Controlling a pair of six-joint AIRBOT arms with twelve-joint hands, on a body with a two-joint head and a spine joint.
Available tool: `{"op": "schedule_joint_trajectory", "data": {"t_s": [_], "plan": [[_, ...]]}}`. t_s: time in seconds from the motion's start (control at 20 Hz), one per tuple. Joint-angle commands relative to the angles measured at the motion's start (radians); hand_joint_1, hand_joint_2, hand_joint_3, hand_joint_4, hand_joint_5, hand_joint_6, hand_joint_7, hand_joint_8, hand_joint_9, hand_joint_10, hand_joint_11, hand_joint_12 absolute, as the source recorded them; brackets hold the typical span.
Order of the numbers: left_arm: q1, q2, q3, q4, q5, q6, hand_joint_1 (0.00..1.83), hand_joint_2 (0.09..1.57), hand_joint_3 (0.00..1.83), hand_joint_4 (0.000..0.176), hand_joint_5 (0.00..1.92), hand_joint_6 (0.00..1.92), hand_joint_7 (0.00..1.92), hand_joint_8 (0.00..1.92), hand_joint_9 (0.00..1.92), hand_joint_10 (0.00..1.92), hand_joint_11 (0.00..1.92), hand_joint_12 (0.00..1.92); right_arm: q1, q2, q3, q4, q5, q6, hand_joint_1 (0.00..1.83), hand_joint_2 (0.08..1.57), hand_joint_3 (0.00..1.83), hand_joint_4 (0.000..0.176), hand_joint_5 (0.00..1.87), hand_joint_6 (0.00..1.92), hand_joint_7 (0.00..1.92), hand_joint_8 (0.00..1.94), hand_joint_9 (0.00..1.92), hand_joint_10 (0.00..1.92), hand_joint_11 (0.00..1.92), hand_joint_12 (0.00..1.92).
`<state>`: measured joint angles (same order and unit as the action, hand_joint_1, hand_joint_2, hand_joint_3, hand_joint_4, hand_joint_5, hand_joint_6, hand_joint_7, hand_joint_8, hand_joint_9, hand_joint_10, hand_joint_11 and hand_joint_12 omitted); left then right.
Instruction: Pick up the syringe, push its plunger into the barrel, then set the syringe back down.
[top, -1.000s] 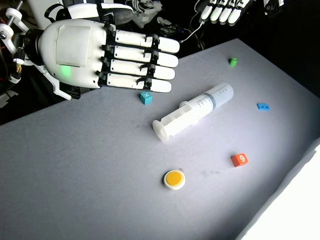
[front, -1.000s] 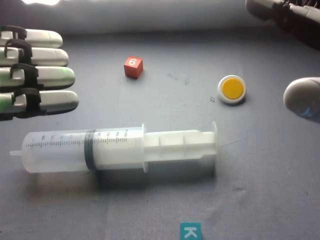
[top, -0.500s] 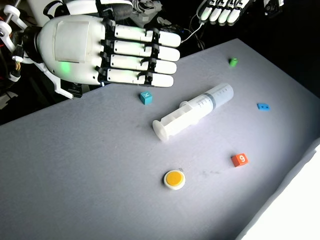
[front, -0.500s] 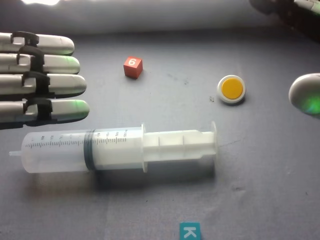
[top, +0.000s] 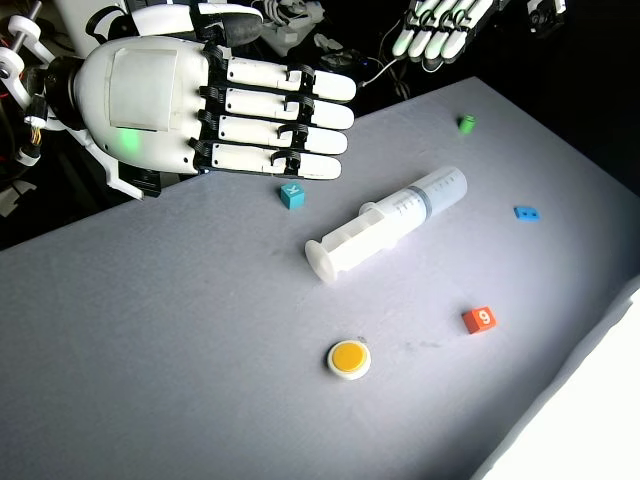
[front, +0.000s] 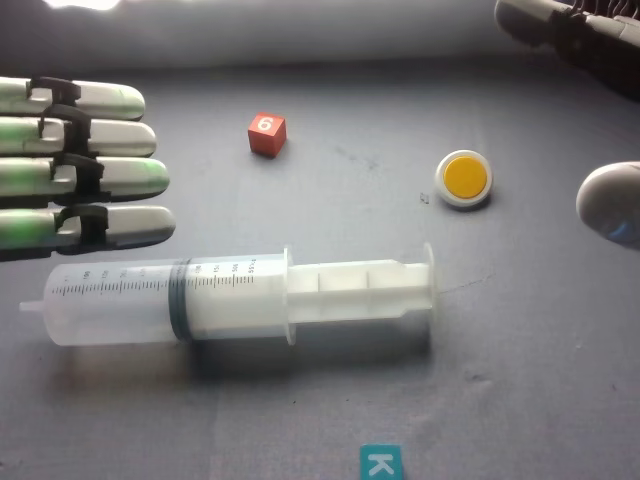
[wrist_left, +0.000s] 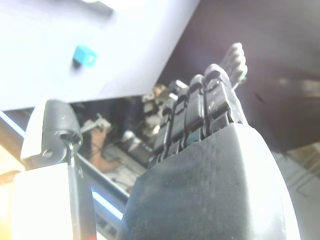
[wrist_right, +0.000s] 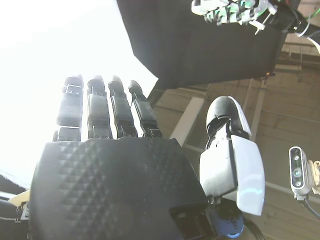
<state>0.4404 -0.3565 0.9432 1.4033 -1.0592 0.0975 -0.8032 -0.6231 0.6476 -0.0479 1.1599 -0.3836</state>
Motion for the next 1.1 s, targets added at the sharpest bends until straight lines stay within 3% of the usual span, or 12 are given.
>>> {"op": "schedule_joint_trajectory", "data": {"t_s": [0.0, 0.05, 0.15, 0.35, 0.55, 0.75, 0.8, 0.85, 1.0, 1.05], "plan": [[-0.006, 0.005, -0.013, -0.090, 0.019, -0.003, 1.02, 1.08, 0.00, 0.000, 0.00, 0.00, 0.00, 0.00, 0.00, 0.00, 0.00, 0.00, 0.007, 0.001, -0.004, 0.008, 0.143, 0.003, 0.00, 1.16, 0.01, 0.000, 0.01, 0.00, 0.00, 0.00, 0.00, 0.00, 0.00, 0.00], [-0.005, 0.009, -0.028, -0.106, 0.063, -0.012, 0.93, 1.11, 0.00, 0.000, 0.00, 0.00, 0.00, 0.00, 0.00, 0.00, 0.00, 0.00, 0.007, 0.000, -0.004, 0.008, 0.146, 0.003, 0.00, 1.16, 0.01, 0.000, 0.02, 0.01, 0.00, 0.00, 0.00, 0.00, 0.00, 0.00], [-0.007, 0.018, -0.070, -0.166, 0.183, -0.030, 0.97, 1.10, 0.00, 0.000, 0.00, 0.00, 0.00, 0.00, 0.00, 0.00, 0.00, 0.00, 0.006, -0.003, -0.004, 0.007, 0.148, 0.003, 0.00, 1.16, 0.01, 0.000, 0.01, 0.00, 0.00, 0.00, 0.00, 0.00, 0.00, 0.00], [-0.005, 0.028, -0.202, -0.436, 0.608, -0.033, 1.04, 1.07, 0.00, 0.000, 0.00, 0.00, 0.00, 0.00, 0.00, 0.00, 0.00, 0.00, -0.012, -0.005, -0.004, -0.023, 0.158, -0.004, 0.00, 1.17, 0.01, 0.000, 0.01, 0.00, 0.00, 0.00, 0.00, 0.00, 0.00, 0.00], [-0.005, 0.028, -0.311, -0.635, 0.890, -0.033, 0.93, 1.12, 0.01, 0.000, 0.00, 0.00, 0.00, 0.00, 0.00, 0.00, 0.00, 0.00, -0.018, -0.005, -0.004, -0.025, 0.154, -0.017, 0.00, 1.17, 0.01, 0.000, 0.01, 0.00, 0.00, 0.00, 0.00, 0.00, 0.00, 0.00], [-0.003, 0.002, -0.353, -0.790, 1.074, -0.033, 0.91, 1.12, 0.01, 0.000, 0.00, 0.00, 0.00, 0.00, 0.00, 0.00, 0.00, 0.00, -0.033, -0.005, -0.004, -0.039, 0.198, -0.067, 0.00, 1.17, 0.01, 0.000, 0.00, 0.00, 0.00, 0.00, 0.00, 0.00, 0.00, 0.00], [-0.003, -0.007, -0.357, -0.841, 1.115, -0.033, 1.03, 1.08, 0.00, 0.000, 0.00, 0.00, 0.00, 0.00, 0.00, 0.00, 0.00, 0.00, -0.045, -0.005, -0.004, -0.057, 0.225, -0.067, 0.00, 1.18, 0.01, 0.000, 0.02, 0.01, 0.01, 0.00, 0.00, 0.00, 0.00, 0.00], [-0.001, -0.017, -0.356, -0.881, 1.147, -0.033, 1.03, 1.09, 0.00, 0.000, 0.00, 0.00, 0.00, 0.00, 0.00, 0.00, 0.00, 0.00, -0.053, -0.005, -0.004, -0.072, 0.242, -0.067, 0.00, 1.19, 0.01, 0.000, 0.00, 0.00, 0.00, 0.00, 0.00, 0.00, 0.00, 0.00], [0.006, -0.064, -0.332, -0.953, 1.212, -0.033, 0.89, 1.13, 0.01, 0.000, 0.00, 0.00, 0.00, 0.00, 0.00, 0.00, 0.00, 0.00, -0.059, -0.005, -0.004, -0.084, 0.253, -0.066, 0.00, 1.19, 0.01, 0.000, 0.02, 0.01, 0.00, 0.00, 0.00, 0.00, 0.00, 0.00], [0.010, -0.077, -0.325, -0.958, 1.218, -0.034, 0.93, 1.12, 0.00, 0.000, 0.00, 0.00, 0.00, 0.00, 0.00, 0.00, 0.00, 0.00, -0.059, -0.005, -0.004, -0.083, 0.252, -0.066, 0.00, 1.19, 0.01, 0.000, 0.02, 0.01, 0.00, 0.00, 0.00, 0.00, 0.00, 0.00]]}}
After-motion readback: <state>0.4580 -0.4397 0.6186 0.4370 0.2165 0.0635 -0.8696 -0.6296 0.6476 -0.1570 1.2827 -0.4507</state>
